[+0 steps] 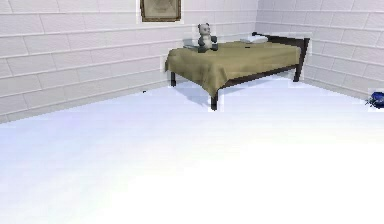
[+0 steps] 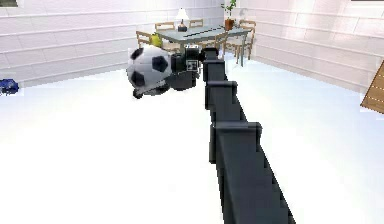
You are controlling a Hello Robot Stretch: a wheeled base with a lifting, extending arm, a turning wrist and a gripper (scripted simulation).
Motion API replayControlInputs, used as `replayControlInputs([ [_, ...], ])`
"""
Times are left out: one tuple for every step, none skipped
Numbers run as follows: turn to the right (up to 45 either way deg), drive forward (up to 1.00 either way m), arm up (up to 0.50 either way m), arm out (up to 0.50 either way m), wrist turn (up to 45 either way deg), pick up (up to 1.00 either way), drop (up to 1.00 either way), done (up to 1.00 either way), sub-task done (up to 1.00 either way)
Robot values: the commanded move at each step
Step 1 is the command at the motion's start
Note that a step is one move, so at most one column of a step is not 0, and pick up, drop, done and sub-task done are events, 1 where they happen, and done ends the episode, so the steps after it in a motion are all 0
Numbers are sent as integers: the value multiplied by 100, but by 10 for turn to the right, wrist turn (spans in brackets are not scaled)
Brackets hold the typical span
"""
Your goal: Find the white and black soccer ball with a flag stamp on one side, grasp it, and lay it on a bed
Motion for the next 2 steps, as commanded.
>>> replayControlInputs([
  [0,0,0,0,-450,0,0,0,0],
  [0,0,0,0,-450,0,0,0,0],
])
